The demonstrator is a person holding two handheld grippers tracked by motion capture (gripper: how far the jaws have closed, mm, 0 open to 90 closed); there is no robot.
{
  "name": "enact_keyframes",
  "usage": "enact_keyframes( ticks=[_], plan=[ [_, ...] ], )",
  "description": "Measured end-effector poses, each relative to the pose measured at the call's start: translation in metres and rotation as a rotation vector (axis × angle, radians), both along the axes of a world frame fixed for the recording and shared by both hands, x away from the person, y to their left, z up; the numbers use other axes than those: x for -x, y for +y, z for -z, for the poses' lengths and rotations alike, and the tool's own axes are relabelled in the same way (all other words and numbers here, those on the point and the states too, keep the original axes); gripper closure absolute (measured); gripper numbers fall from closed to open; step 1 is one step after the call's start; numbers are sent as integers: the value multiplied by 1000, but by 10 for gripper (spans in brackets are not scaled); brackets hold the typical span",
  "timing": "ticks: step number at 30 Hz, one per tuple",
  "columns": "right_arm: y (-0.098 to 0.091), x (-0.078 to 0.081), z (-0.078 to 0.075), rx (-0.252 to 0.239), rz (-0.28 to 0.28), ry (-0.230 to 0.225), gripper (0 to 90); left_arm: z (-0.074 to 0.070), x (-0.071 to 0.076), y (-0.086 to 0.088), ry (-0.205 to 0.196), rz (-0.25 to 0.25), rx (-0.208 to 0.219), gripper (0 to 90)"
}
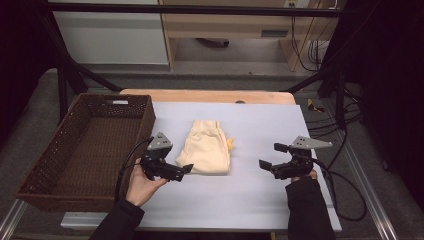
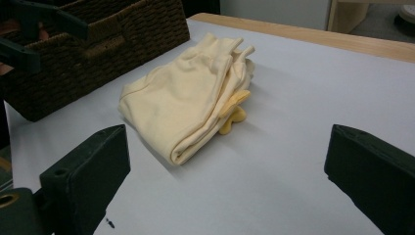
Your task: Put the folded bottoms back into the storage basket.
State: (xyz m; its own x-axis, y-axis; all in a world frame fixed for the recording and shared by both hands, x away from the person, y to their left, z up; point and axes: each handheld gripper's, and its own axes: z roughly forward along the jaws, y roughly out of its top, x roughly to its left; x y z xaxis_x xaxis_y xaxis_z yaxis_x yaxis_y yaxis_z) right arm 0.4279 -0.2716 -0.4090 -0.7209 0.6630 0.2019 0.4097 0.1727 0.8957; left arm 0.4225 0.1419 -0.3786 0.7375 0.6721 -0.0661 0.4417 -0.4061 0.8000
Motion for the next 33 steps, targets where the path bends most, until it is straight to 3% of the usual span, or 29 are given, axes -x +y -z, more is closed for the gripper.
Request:
enact_keyframes(
  ticks=[7, 14, 33],
  plan=[
    [0, 0, 0, 0, 0, -1, 33, 0, -10, -4, -6, -3, 0, 13],
    [-1, 1, -1, -8, 0, -5, 33, 7, -22, -9, 13, -10, -13, 13],
    [0, 0, 1, 0, 2, 4, 33, 19, -52, -9, 47, -28, -2, 13]
  ],
)
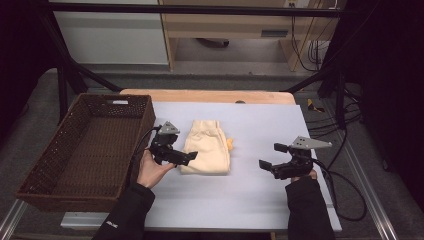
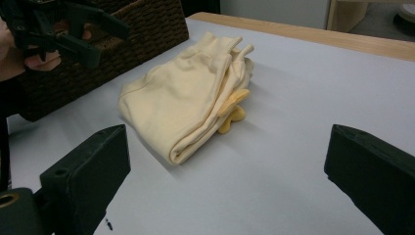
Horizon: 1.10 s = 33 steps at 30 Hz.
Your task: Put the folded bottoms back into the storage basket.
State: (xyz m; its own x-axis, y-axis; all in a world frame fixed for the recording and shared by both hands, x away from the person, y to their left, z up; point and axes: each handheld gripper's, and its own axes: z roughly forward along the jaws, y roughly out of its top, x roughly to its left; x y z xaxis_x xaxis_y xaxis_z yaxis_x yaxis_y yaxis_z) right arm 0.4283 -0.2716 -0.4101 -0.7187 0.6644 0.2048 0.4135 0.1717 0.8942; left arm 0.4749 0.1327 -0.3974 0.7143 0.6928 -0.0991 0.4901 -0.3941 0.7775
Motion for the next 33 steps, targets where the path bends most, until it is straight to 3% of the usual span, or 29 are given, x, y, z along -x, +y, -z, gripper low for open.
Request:
enact_keyframes(
  ticks=[16, 22, 33],
  plan=[
    [-1, 0, 0, 0, 1, 1, 33, 16, -24, 0, 43, -42, -8, 20],
    [-1, 0, 1, 4, 0, 0, 33, 22, -30, -1, 49, -58, -32, 28],
    [-1, 0, 1, 4, 0, 1, 33, 31, -41, 1, 82, -87, -33, 88]
  ],
)
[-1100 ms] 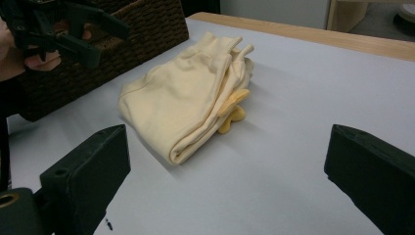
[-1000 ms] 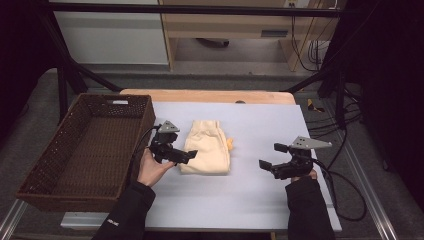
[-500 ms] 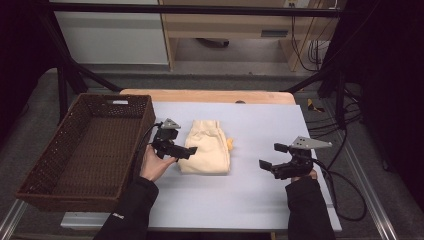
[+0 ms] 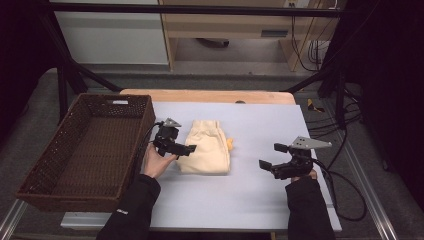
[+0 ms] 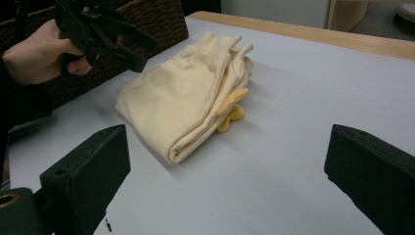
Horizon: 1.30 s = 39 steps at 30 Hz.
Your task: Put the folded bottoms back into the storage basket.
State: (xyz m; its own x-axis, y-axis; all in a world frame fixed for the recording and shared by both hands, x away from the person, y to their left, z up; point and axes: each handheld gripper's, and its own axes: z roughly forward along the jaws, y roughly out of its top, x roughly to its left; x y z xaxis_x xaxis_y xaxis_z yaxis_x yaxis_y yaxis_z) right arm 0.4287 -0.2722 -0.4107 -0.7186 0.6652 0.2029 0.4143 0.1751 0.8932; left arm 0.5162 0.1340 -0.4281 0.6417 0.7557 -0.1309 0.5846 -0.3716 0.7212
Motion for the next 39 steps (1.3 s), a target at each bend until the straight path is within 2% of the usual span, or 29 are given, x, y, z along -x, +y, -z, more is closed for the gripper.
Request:
enact_keyframes(
  ticks=[9, 10, 11, 14, 20, 26, 31, 35, 39],
  plan=[
    [0, 0, 0, 0, -2, -1, 33, 7, -8, 3, 38, -15, 15, 188],
    [0, 0, 0, 0, -2, -1, 33, 8, -8, 3, 44, -12, 16, 201],
    [0, 0, 0, -1, -2, 0, 33, 10, -10, 2, 63, -6, 36, 230],
    [0, 0, 0, 0, -2, -1, 33, 13, -11, 1, 79, 1, 47, 252],
    [-1, 0, 0, -5, -2, 0, 33, 18, -14, -2, 111, 19, 49, 353],
    [-1, 0, 0, -7, -3, 1, 33, 27, -21, 1, 177, 23, 101, 443],
    [-1, 0, 0, -7, -2, 2, 33, 30, -23, 2, 188, 21, 99, 458],
    [-1, 0, 0, -7, -2, 2, 33, 32, -23, 0, 186, 27, 81, 485],
    [-1, 0, 0, -7, -2, 2, 33, 35, -25, 1, 212, 23, 106, 509]
  ],
)
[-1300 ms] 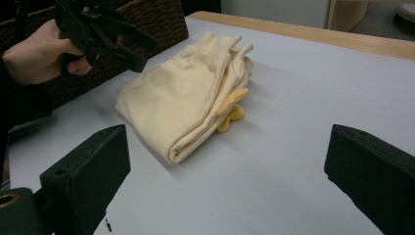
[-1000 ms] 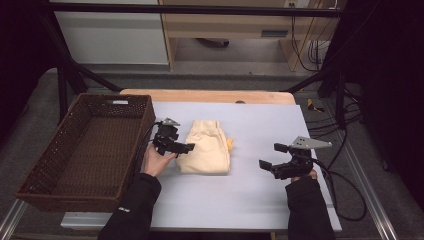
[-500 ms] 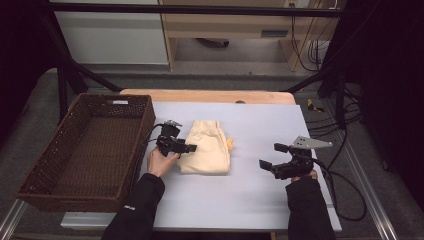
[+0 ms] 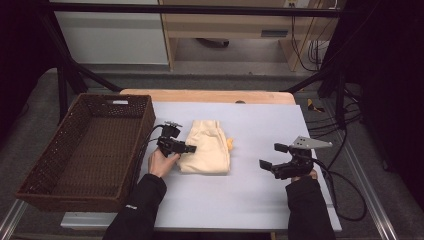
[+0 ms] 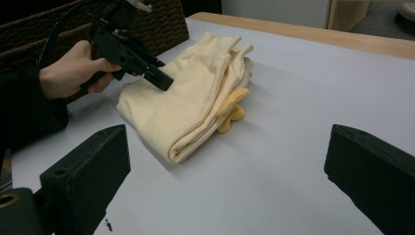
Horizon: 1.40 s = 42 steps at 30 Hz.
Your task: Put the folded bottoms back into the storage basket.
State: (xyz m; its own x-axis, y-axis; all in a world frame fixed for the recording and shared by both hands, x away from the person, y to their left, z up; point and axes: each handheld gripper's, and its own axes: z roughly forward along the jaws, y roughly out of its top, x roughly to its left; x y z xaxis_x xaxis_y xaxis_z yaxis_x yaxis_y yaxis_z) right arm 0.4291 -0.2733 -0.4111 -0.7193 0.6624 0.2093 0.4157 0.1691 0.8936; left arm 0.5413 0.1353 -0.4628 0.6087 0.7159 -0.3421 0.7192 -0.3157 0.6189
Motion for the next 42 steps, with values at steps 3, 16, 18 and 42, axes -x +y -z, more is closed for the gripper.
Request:
enact_keyframes(
  ticks=[3, 16, 18, 42],
  plan=[
    [0, 0, 0, 2, 0, -1, 33, 1, -1, 1, 12, -3, 8, 511],
    [0, 0, 0, -2, -1, 0, 33, 4, -1, -3, 29, 13, 15, 537],
    [0, 0, 0, -2, 0, 1, 33, 4, -2, -3, 36, 12, 19, 545],
    [0, -1, 0, -1, -2, 1, 33, 3, 1, -5, 15, 25, 9, 727]
  ],
)
